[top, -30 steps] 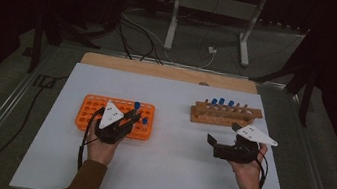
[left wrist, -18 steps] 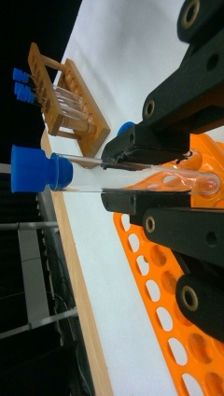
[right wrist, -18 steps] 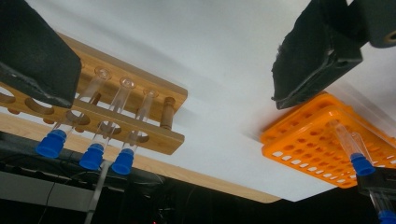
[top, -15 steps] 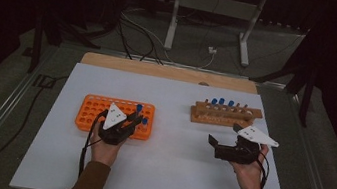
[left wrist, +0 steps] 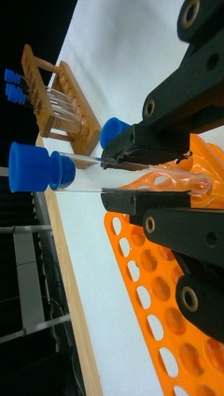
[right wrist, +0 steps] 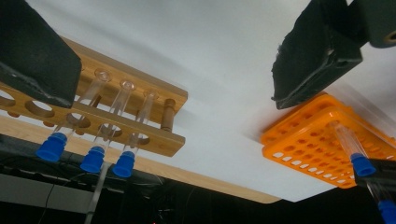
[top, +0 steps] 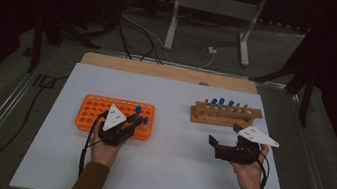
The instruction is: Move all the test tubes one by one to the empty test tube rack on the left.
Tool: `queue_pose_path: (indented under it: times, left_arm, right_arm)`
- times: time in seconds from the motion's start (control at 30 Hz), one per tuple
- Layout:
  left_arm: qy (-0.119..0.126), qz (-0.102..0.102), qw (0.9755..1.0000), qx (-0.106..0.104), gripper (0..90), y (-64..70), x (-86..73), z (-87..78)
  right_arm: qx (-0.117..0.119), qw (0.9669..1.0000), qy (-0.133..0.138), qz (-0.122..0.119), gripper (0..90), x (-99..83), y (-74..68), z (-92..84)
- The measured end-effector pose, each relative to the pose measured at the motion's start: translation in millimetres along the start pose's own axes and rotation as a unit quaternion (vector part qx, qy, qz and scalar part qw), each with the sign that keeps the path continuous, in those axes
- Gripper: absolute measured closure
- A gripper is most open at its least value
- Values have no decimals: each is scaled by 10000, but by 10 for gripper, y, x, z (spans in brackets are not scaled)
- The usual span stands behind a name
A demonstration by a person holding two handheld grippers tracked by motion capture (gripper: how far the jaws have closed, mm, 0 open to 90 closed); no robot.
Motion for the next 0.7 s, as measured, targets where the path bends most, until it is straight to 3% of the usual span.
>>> queue_pose_path:
  times: [0.27,0.33,0.57,0.7]
  left_arm:
    - [-358,34,9994,10,778,-16,-206,38]
    - [-454,125,9989,21,778,-7,-260,51]
    - [-556,145,9983,27,778,-3,-285,63]
    - [-663,308,9973,75,778,15,-321,84]
  right_arm:
    - [1,10000,2,54,14,-24,24,-20]
    - [2,10000,4,77,14,-25,36,-23]
    - [9,10000,-2,74,14,-28,31,-15]
    - [23,10000,-4,75,14,-28,34,-15]
Point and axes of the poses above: each handheld gripper's, and its own axes: z roughly forward along the jaws, x roughly out of its top, y roughly to its right, the point moved 9 cm from there along z, roughly forward along the jaws, and after that the axes turned 11 degrees about x, right-handed, at the moved point
